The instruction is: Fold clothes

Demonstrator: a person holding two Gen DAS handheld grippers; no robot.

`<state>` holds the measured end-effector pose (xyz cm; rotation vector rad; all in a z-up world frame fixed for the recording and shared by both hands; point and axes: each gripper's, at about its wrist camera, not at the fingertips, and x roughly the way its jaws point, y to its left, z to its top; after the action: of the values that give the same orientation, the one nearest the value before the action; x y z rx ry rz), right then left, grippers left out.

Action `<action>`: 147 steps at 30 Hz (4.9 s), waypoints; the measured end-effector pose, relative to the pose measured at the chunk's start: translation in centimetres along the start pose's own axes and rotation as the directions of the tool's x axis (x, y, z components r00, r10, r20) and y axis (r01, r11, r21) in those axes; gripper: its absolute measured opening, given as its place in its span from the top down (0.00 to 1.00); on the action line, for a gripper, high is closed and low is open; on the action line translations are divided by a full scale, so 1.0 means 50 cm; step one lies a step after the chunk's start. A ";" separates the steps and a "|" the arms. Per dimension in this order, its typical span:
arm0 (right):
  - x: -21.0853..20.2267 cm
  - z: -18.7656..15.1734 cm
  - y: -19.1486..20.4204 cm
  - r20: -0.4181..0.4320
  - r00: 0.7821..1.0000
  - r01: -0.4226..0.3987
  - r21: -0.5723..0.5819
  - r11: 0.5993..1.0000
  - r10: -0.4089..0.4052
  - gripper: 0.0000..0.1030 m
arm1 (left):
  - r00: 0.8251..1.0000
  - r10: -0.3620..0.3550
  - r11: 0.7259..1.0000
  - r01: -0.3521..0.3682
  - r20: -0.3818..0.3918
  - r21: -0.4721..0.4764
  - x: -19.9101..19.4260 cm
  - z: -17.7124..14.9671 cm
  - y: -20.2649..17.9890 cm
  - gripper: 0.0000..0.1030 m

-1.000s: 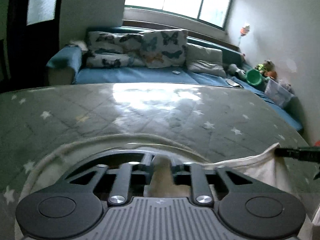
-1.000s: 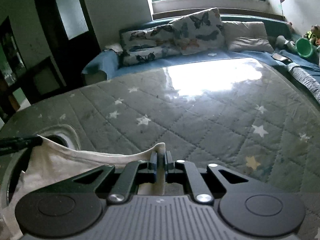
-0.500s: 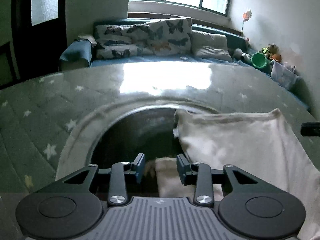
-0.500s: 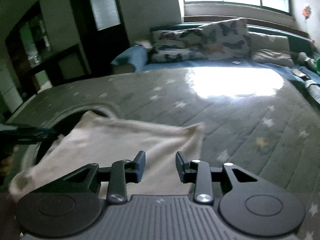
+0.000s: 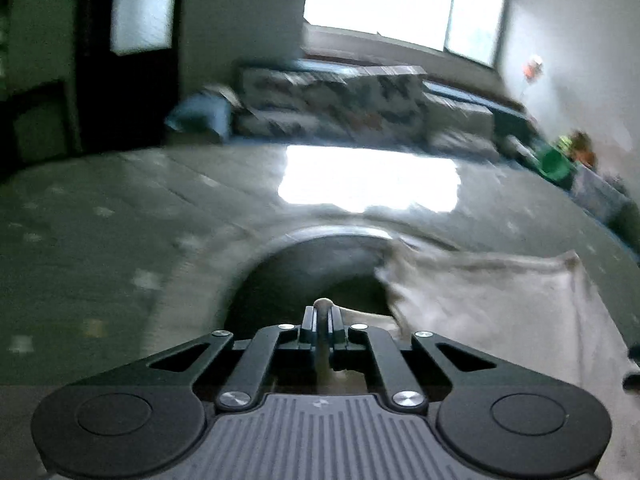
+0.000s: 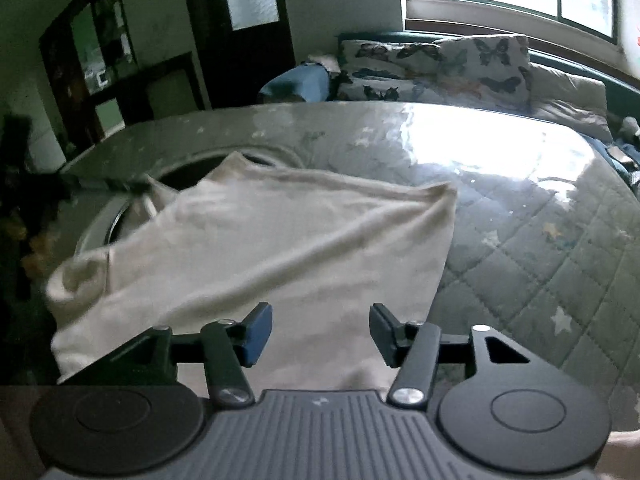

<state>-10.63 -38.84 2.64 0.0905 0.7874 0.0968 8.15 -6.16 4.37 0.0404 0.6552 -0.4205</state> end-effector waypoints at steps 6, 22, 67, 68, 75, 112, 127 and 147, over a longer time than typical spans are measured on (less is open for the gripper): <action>0.002 -0.039 0.021 -0.001 1.000 0.028 -0.057 0.998 -0.028 0.32 | 0.969 0.181 0.980 -0.162 0.169 -0.119 -0.141 -0.016 0.061 0.95; -0.033 -0.042 0.083 0.012 1.000 -0.017 -0.166 0.986 0.020 0.24 | 0.935 0.345 0.904 -0.308 0.080 -0.297 -0.175 -0.134 0.218 0.94; -0.190 -0.176 0.045 0.031 0.999 -0.037 -0.017 0.999 0.038 0.62 | 0.990 -0.137 0.990 0.135 0.034 0.049 -0.208 -0.097 -0.122 0.74; -0.186 -0.183 0.038 0.019 0.999 -0.027 -0.005 1.000 0.027 0.62 | 0.986 -0.166 0.984 0.164 0.021 0.065 -0.202 -0.100 -0.147 0.72; -0.226 -0.196 -0.029 0.078 0.993 0.082 0.064 0.995 -0.087 0.62 | 0.934 -0.342 0.913 0.356 -0.102 0.197 -0.166 -0.126 -0.283 0.71; -0.224 -0.190 -0.315 0.100 0.876 0.426 0.294 0.855 -0.471 0.73 | 0.856 -0.438 0.737 0.516 -0.274 0.437 -0.160 -0.206 -0.425 0.67; -0.259 -0.259 -0.291 0.049 0.866 0.457 0.325 0.828 -0.497 0.60 | 0.816 -0.498 0.675 0.577 -0.292 0.460 -0.146 -0.202 -0.493 0.58; -0.256 -0.271 -0.296 0.075 0.883 0.385 0.447 0.808 -0.462 0.81 | 0.813 -0.497 0.676 0.582 -0.302 0.452 -0.139 -0.210 -0.506 0.54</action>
<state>-28.48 -54.48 0.38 0.3265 0.6177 -0.5116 -12.83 -25.02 2.59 0.4189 0.6824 -1.1922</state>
